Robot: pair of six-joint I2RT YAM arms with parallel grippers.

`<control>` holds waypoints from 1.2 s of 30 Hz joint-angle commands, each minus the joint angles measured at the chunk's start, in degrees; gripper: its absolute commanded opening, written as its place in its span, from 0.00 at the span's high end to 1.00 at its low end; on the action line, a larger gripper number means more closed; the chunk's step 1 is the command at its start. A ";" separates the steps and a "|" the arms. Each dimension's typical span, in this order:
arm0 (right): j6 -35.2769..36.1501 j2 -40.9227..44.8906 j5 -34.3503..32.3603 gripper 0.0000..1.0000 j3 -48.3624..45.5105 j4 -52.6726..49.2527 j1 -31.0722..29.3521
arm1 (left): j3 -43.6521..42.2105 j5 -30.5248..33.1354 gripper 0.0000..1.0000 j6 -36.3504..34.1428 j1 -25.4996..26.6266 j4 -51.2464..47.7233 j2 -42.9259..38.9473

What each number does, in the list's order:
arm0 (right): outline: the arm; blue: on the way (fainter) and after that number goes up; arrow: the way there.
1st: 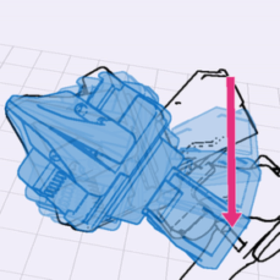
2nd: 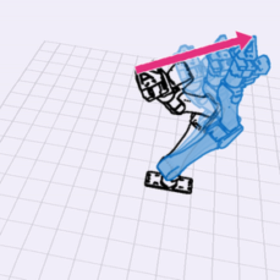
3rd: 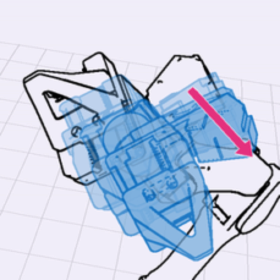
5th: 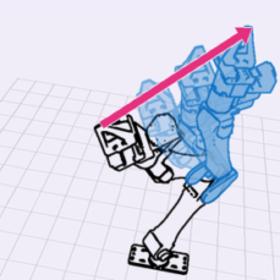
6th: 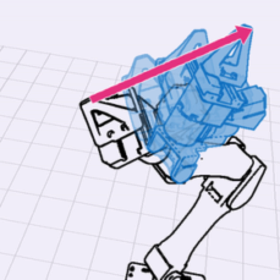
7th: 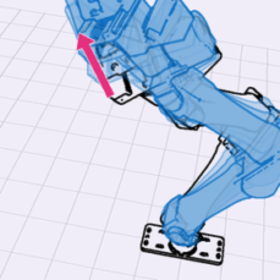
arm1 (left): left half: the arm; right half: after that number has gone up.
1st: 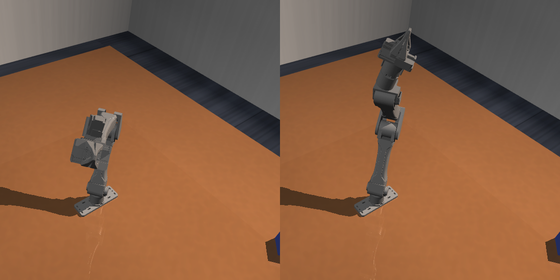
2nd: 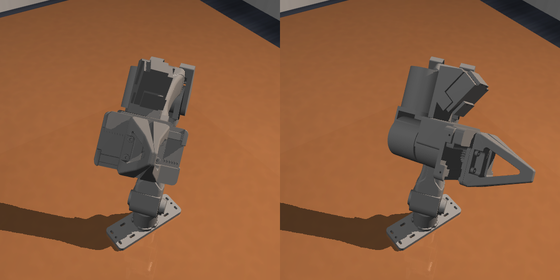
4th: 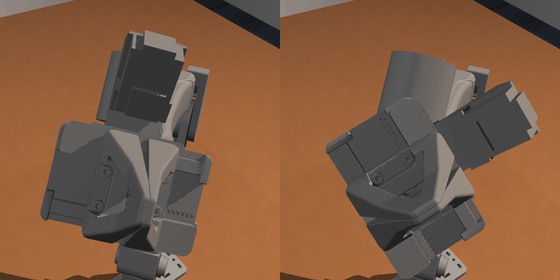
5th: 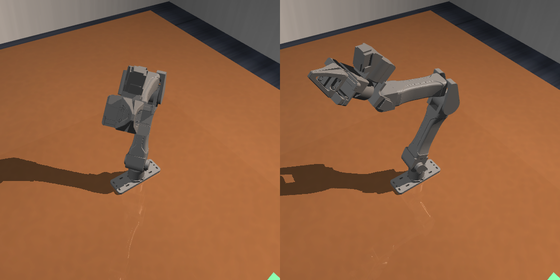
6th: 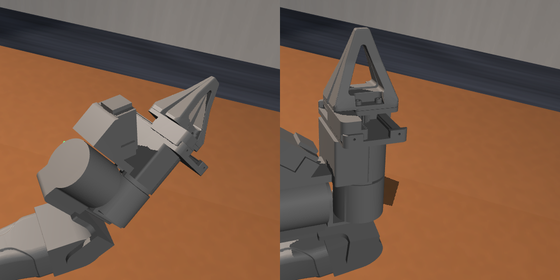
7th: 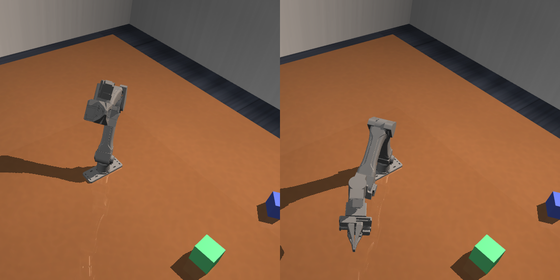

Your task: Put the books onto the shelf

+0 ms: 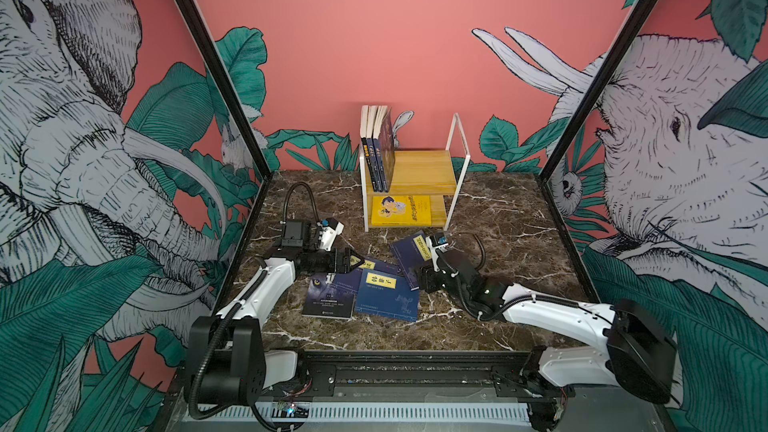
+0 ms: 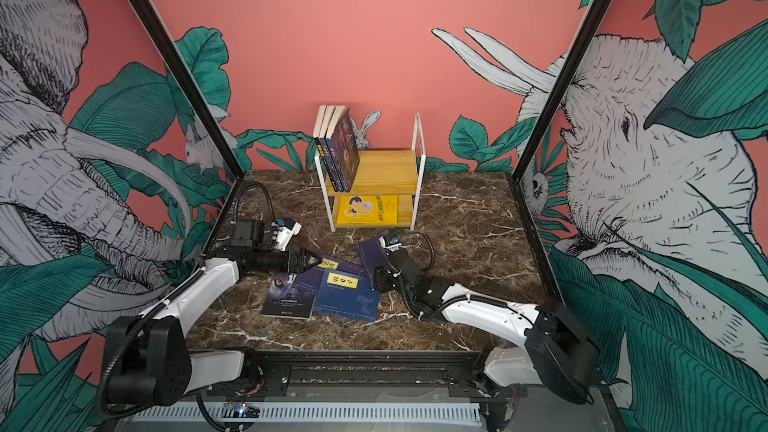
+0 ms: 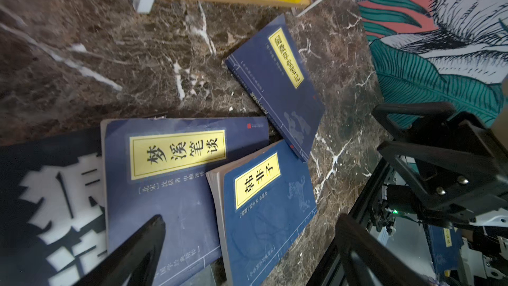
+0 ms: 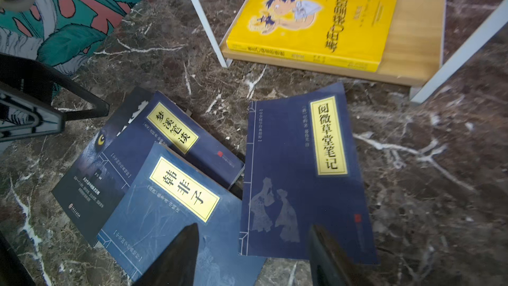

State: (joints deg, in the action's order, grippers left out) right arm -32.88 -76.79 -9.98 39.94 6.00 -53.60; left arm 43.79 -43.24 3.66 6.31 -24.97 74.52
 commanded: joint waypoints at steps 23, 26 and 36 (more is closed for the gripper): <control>3.02 -18.45 -7.62 0.39 23.84 -32.44 -5.19 | 3.00 -2.11 0.01 2.53 5.20 -0.85 8.63; 4.62 -22.74 -10.73 0.36 27.78 -38.42 -5.20 | 3.20 -1.92 0.01 2.59 5.21 -0.62 8.45; 6.07 -34.15 -9.56 0.34 39.29 -48.17 -5.19 | 5.05 0.51 0.00 2.15 5.23 -2.81 7.75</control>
State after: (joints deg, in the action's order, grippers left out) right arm -27.73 -109.82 -18.46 75.75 -36.67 -58.50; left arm 47.68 -43.48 6.24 11.22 -26.30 83.77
